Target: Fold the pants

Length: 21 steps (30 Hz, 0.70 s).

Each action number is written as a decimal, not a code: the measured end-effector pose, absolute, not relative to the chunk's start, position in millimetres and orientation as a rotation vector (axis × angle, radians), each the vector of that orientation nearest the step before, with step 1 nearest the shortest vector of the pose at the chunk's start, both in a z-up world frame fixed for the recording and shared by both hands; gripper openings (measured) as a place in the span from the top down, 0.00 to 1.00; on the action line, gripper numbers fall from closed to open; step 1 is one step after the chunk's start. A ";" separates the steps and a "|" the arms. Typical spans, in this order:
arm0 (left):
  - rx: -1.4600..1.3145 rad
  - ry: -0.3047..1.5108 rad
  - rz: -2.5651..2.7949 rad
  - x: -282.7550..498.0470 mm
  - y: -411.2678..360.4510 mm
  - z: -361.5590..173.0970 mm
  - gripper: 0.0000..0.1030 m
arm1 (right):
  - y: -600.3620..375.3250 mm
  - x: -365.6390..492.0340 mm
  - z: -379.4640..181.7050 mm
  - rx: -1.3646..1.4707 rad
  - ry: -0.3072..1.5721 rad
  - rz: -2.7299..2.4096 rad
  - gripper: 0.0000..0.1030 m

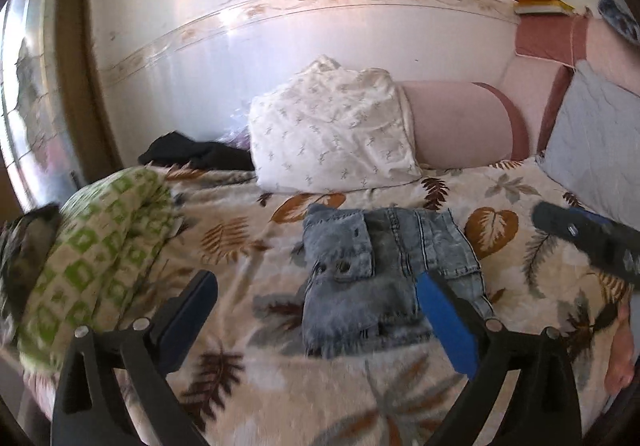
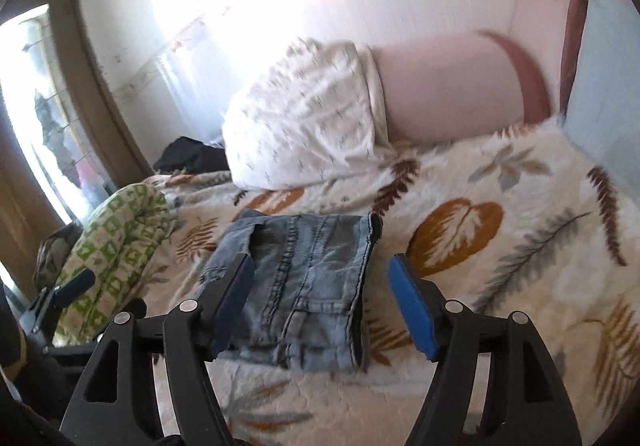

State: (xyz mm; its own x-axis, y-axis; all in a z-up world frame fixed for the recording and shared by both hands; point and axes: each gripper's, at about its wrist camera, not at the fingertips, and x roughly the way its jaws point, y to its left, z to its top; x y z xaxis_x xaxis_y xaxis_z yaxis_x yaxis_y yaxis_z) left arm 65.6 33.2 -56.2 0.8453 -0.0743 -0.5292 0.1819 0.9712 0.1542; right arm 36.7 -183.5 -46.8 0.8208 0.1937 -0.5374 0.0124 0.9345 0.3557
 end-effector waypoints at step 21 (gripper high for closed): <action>0.206 0.438 0.030 -36.3 89.9 11.4 0.00 | -111.2 -126.8 27.1 0.125 0.397 0.123 0.20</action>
State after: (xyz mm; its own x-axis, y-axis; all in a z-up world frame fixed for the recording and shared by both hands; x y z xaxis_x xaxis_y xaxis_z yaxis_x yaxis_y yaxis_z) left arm -36.3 89.9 11.4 0.9056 0.0730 -0.4178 0.0153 0.9788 0.2041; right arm -126.8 -111.2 27.1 0.9151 0.1439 -0.3768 -0.0951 0.9848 0.1452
